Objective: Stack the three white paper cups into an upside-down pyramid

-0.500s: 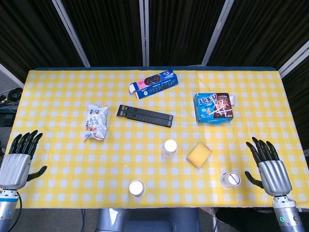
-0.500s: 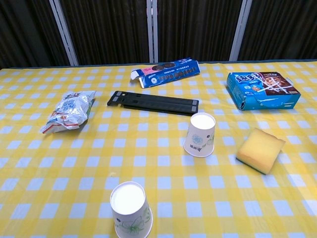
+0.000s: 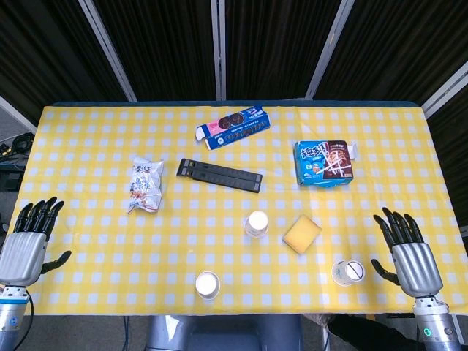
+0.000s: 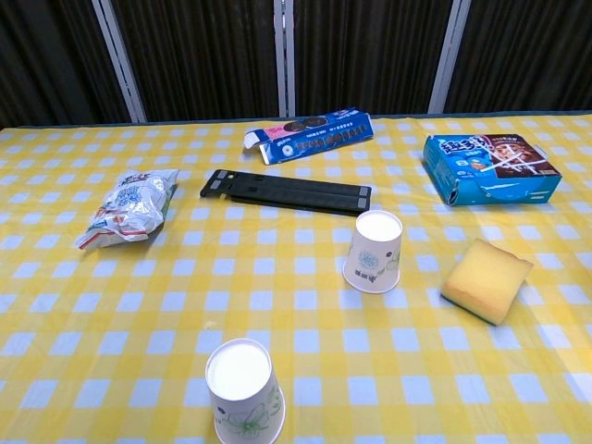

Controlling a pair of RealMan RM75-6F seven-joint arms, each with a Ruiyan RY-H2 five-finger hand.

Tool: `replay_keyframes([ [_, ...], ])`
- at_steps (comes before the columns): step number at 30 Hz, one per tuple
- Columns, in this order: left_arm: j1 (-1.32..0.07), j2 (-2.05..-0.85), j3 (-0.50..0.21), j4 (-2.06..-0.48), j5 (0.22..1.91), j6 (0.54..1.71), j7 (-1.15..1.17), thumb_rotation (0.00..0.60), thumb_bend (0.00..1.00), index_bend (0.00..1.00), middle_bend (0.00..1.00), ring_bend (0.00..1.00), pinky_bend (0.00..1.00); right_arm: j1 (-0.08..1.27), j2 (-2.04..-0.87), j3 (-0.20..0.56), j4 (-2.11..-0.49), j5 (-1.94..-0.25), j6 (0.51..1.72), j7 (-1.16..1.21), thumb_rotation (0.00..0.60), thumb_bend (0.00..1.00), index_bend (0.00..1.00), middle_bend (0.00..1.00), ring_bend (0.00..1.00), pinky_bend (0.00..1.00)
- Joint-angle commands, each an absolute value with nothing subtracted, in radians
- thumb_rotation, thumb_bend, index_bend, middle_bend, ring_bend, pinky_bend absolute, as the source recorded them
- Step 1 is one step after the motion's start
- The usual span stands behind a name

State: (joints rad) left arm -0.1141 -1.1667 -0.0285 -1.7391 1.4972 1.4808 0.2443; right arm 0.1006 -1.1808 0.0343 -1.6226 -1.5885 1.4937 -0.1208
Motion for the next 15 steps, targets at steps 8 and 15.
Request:
replay_keyframes([
  [8, -0.131, -1.168, -0.012, -1.749, 1.540, 1.457, 0.250, 0.600, 0.19, 0.00, 0.00, 0.00, 0.00, 0.100, -1.175, 0.038, -1.625, -1.579, 1.491, -0.109, 0.600, 0.14, 0.10, 0.00, 0.00, 0.00],
  [15, -0.186, -1.168, 0.011, -1.770, 1.625, 1.387, 0.273, 0.600, 0.19, 0.00, 0.00, 0.00, 0.00, 0.096, -1.165, 0.039, -1.634, -1.582, 1.503, -0.095, 0.600, 0.14, 0.10, 0.00, 0.00, 0.00],
])
